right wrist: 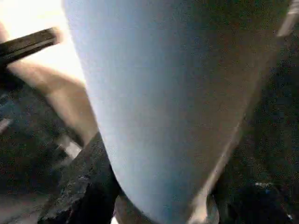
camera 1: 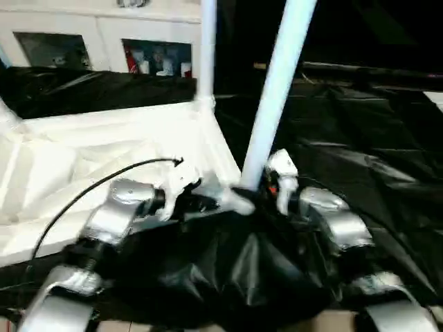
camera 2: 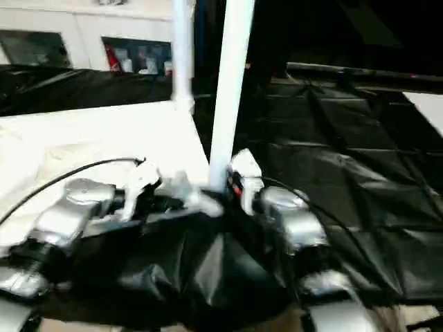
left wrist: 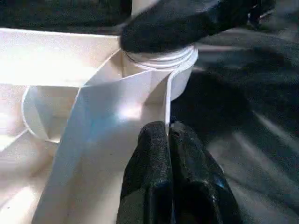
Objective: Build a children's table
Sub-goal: Rotate leg to tighten
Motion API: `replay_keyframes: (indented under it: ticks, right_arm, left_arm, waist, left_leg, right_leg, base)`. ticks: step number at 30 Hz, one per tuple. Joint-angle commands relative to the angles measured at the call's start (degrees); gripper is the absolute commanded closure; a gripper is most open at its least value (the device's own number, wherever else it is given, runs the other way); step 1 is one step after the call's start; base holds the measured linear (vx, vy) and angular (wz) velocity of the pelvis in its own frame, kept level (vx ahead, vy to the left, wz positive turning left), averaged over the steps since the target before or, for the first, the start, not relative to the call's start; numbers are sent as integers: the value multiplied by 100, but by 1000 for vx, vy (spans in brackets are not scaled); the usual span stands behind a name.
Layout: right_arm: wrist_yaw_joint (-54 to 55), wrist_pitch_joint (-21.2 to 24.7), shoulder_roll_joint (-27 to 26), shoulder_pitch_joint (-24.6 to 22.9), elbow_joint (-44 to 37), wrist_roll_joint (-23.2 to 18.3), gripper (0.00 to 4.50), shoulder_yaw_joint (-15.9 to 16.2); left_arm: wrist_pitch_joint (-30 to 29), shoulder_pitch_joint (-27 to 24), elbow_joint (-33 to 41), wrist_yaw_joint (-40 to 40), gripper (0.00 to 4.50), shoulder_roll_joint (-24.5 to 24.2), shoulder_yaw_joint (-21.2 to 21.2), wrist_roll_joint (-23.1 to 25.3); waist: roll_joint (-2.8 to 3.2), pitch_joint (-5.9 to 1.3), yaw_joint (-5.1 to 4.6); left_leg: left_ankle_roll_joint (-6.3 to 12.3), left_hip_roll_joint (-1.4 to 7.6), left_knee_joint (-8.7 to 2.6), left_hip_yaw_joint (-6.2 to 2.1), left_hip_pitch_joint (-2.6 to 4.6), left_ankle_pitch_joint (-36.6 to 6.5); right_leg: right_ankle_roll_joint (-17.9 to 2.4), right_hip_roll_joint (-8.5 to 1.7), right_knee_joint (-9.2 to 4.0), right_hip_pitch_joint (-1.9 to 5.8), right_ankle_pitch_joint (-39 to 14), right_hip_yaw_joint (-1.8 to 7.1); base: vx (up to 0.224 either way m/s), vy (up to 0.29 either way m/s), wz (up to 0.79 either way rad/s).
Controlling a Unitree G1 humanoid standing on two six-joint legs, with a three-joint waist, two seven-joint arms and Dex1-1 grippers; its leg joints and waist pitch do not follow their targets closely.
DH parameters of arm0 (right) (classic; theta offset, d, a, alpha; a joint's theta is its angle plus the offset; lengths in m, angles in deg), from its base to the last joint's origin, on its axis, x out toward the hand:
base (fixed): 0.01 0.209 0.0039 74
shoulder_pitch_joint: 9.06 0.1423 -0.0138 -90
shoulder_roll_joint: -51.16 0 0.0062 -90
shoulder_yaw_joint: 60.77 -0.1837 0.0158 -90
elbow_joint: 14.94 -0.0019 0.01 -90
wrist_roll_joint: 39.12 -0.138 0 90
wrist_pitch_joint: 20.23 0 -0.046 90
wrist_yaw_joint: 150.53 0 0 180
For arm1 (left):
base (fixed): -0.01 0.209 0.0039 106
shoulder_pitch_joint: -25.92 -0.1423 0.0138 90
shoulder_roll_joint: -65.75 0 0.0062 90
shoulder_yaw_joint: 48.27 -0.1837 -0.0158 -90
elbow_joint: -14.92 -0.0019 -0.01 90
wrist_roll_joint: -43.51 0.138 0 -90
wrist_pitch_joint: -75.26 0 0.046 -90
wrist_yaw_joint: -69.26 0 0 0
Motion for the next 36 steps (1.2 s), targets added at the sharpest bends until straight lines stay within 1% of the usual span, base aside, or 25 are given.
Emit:
replay_keyframes:
  ticks: [1,2,4,5,6,7,9,11,13,14,15,16,18,19,20,22,23,26,27,28,29,31,33,34,36]
  right_arm:
    - [362,277,-499,32,456,9,226,253]
    - [788,337,-750,197,697,-66,235,112]
    - [1106,380,-946,307,877,-122,242,5]
    - [1252,373,-1029,346,945,-116,242,-22]
    - [1403,266,-1095,386,1039,-44,242,5]
    - [1281,149,-1117,377,1047,-25,242,53]
    - [1079,13,-1121,338,989,-38,242,91]
    - [1033,31,-1143,339,972,-83,181,22]
    - [793,35,-1065,294,852,-107,181,17]
    - [667,6,-997,251,767,-81,179,62]
    - [557,-52,-927,221,713,-37,158,112]
    - [216,-48,-633,18,341,-62,158,180]
    - [-64,-45,-397,-147,42,-111,158,223]
    - [-346,-72,-63,-338,-251,-151,158,271]
    - [-509,-43,133,-447,-413,-211,158,247]
    - [-856,31,567,-653,-700,-350,158,140]
    - [-856,31,567,-653,-700,-350,158,140]
    - [-1275,136,975,-837,-990,-460,158,20]
    - [-1411,188,1106,-903,-1122,-495,158,-23]
    - [-1696,357,1340,-1044,-1444,-630,158,-77]
    - [-1727,376,1368,-1061,-1483,-646,158,-82]
    - [-1943,552,1575,-1188,-1796,-811,158,-76]
    - [-1992,599,1616,-1210,-1855,-857,158,-71]
    - [-2087,752,1637,-1261,-2064,-969,158,-43]
    - [-2094,758,1612,-1274,-2126,-978,158,-23]
  left_arm:
    - [-9,386,-87,667,450,333,65,11]
    - [-60,528,-253,970,450,468,134,34]
    - [-113,656,-387,1264,450,595,205,45]
    - [-113,705,-432,1336,450,640,218,47]
    - [-8,772,-511,1352,450,695,200,57]
    - [60,797,-539,1324,450,723,183,59]
    - [147,806,-551,1275,450,736,161,62]
    - [187,806,-573,1254,450,740,172,77]
    - [281,775,-582,1147,450,714,131,89]
    - [305,754,-575,1092,450,697,109,91]
    - [333,741,-588,1047,450,684,84,93]
    - [389,697,-573,976,450,636,41,114]
    - [421,678,-569,939,450,602,16,135]
    - [496,667,-582,858,450,572,-15,143]
    - [505,660,-581,841,450,564,-20,143]
    - [522,643,-572,799,450,553,-35,141]
    - [522,643,-572,799,450,553,-35,141]
    - [592,628,-584,762,450,549,-35,149]
    - [611,620,-589,743,450,544,-39,155]
    - [703,593,-580,669,450,524,-70,161]
    - [710,589,-577,655,450,522,-72,158]
    - [815,544,-522,553,450,506,-116,116]
    - [870,528,-494,535,450,503,-133,115]
    - [870,447,-307,528,450,545,-70,-3]
    - [821,411,-217,544,450,561,-30,-58]
  waist:
    - [40,-320,-36]
    - [48,-318,-59]
    - [54,-326,-103]
    - [27,-331,-108]
    - [44,-332,-103]
    - [25,-342,-100]
    - [30,-358,-74]
    - [29,-360,-80]
    - [29,-357,-71]
    - [36,-351,-72]
    - [33,-347,-66]
    - [18,-348,-65]
    - [14,-351,-33]
    - [-3,-361,-27]
    - [-2,-365,0]
    - [-36,-366,61]
    - [-41,-366,83]
    - [-37,-363,90]
    - [-49,-360,86]
    - [-44,-366,99]
    - [-45,-358,100]
    - [-62,-378,111]
    - [-65,-374,114]
    - [-108,-368,109]
    - [-89,-380,121]
  left_leg:
    - [-302,396,-432,-279,161,-2048]
    - [-294,403,-438,-280,157,-2049]
    - [-337,398,-437,-279,168,-2115]
    - [-320,402,-437,-277,156,-2088]
    - [-280,395,-433,-266,138,-2013]
    - [-244,394,-426,-252,132,-1911]
    - [-156,400,-412,-233,117,-1705]
    - [-87,391,-412,-223,93,-1585]
    - [-17,388,-407,-221,82,-1541]
    - [-7,392,-412,-226,80,-1564]
    - [-16,403,-416,-228,88,-1586]
    - [-13,401,-419,-230,87,-1614]
    - [46,411,-415,-225,86,-1549]
    - [70,412,-414,-220,83,-1472]
    - [99,411,-407,-221,88,-1419]
    - [198,399,-382,-194,74,-1264]
    - [222,395,-373,-189,78,-1245]
    - [286,391,-364,-199,55,-1219]
    - [295,388,-362,-201,50,-1252]
    - [307,393,-356,-206,55,-1246]
    - [335,392,-363,-209,49,-1244]
    - [406,402,-346,-205,42,-1052]
    - [432,389,-334,-197,33,-1031]
    - [449,379,-332,-193,25,-1025]
    - [464,390,-324,-196,23,-946]
  right_leg:
    - [-849,-630,-595,108,-2639,348]
    - [-871,-627,-588,94,-2514,360]
    - [-923,-611,-572,80,-2375,359]
    - [-939,-615,-567,90,-2298,361]
    - [-955,-625,-564,97,-2178,369]
    - [-969,-619,-552,107,-2015,375]
    - [-1018,-627,-522,126,-1675,388]
    - [-1064,-618,-507,153,-1514,378]
    - [-1053,-618,-515,170,-1534,376]
    - [-1042,-621,-521,173,-1580,374]
    - [-1009,-623,-529,162,-1657,374]
    - [-997,-616,-535,174,-1714,366]
    - [-960,-609,-527,182,-1590,374]
    - [-991,-607,-511,186,-1474,369]
    - [-986,-605,-517,196,-1426,361]
    - [-1018,-607,-501,206,-1293,366]
    - [-1007,-612,-510,213,-1303,366]
    - [-997,-609,-518,215,-1434,348]
    - [-993,-611,-537,215,-1543,341]
    - [-964,-613,-538,213,-1600,342]
    - [-947,-602,-550,226,-1604,338]
    - [-985,-590,-505,219,-1305,333]
    - [-1001,-595,-503,218,-1298,331]
    - [-995,-593,-512,220,-1382,323]
    - [-1002,-612,-497,217,-1358,326]
  base:
    - [0,0,0]
    - [0,0,0]
    - [0,0,0]
    - [0,0,0]
    - [0,0,0]
    - [0,0,0]
    - [0,0,0]
    - [0,0,0]
    - [0,0,0]
    - [0,0,0]
    - [0,0,0]
    - [0,0,0]
    - [0,0,0]
    - [0,0,0]
    - [0,0,0]
    - [0,0,0]
    - [0,0,0]
    - [0,0,0]
    - [0,0,0]
    - [0,0,0]
    - [0,0,0]
    - [0,0,0]
    - [0,0,0]
    - [0,0,0]
    - [0,0,0]
